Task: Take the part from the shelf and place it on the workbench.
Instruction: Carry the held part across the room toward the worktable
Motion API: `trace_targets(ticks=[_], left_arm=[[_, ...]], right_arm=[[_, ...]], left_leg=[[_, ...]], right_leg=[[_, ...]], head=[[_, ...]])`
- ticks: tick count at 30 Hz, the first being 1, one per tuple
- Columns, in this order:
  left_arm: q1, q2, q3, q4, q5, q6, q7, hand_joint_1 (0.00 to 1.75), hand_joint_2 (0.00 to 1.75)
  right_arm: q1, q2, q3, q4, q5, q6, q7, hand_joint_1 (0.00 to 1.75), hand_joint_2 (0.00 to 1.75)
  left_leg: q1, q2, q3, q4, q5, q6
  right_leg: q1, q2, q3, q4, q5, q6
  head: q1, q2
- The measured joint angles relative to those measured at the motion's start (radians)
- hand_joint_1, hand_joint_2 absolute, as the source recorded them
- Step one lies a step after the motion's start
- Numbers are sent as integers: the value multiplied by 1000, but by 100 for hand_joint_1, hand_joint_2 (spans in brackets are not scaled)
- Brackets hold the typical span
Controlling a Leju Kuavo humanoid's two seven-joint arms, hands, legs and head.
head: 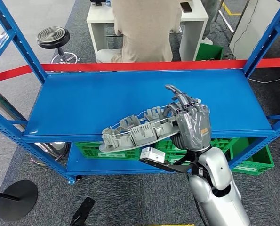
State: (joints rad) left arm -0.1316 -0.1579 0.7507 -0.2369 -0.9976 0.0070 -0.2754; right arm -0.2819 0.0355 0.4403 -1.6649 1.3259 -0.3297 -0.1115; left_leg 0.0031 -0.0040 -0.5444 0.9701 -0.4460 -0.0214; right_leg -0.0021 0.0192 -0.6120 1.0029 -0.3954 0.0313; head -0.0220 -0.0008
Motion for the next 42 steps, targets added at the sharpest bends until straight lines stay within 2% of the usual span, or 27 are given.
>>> trace_targets(ticks=[35, 42], left_arm=[[-7, 8, 48, 0, 2, 50, 9, 0, 175], [-5, 10, 66, -1, 27, 58, -6, 0, 175]], right_arm=[[98, 2, -11, -32, -67, -55, -28, 175, 175], [200, 10, -41, -71, -171, -135, -73, 175, 175]], left_leg=[[0, 0, 0, 0, 0, 0], [0, -1, 0, 0, -1, 1]], right_leg=[[0, 0, 0, 0, 0, 0], [0, -1, 0, 0, -1, 0]], head=[[0, 0], [0, 0]])
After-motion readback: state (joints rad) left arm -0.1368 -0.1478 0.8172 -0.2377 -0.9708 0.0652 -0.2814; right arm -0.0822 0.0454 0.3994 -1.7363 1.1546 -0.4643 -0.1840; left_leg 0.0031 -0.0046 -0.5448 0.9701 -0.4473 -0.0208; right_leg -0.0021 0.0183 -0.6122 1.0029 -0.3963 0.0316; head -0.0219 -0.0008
